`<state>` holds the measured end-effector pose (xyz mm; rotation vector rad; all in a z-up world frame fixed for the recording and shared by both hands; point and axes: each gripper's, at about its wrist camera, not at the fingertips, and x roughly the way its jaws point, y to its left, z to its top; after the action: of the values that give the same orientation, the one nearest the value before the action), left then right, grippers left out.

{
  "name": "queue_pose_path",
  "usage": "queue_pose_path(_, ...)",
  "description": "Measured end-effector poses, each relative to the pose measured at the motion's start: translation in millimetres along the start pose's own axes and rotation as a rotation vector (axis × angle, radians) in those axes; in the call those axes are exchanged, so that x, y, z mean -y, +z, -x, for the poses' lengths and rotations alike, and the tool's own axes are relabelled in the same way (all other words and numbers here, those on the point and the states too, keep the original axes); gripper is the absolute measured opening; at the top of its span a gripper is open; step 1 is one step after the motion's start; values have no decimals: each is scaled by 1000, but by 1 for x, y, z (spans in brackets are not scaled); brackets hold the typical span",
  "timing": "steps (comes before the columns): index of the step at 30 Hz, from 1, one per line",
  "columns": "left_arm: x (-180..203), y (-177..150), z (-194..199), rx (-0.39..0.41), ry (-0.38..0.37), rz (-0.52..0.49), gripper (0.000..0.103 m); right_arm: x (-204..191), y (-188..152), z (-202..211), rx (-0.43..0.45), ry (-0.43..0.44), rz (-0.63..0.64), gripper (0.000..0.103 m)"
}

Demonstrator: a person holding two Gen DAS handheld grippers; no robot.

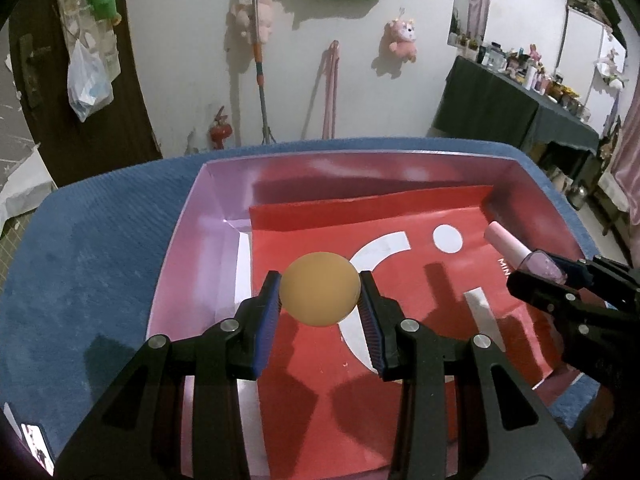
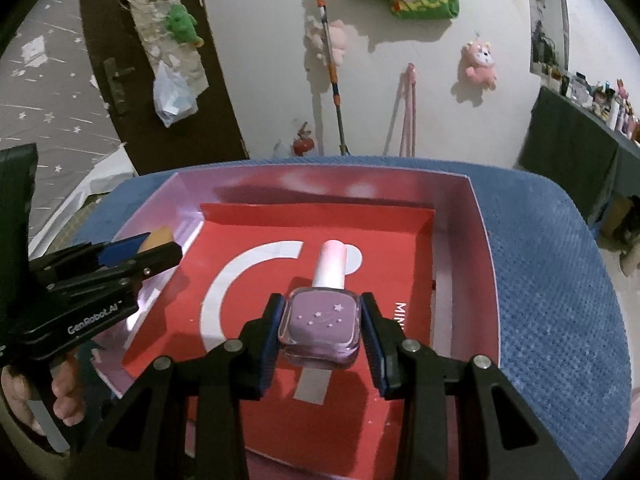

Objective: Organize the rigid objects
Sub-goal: 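Carry nail polish and tan compact into the red box with both tools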

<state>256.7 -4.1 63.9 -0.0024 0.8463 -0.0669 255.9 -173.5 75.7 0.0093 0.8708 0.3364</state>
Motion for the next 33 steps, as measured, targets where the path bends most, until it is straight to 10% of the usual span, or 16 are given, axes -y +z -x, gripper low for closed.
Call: queue_pose_path(33, -9, -15, -40, -200, 4, 20, 36, 2, -7, -46, -182, -26, -7, 40)
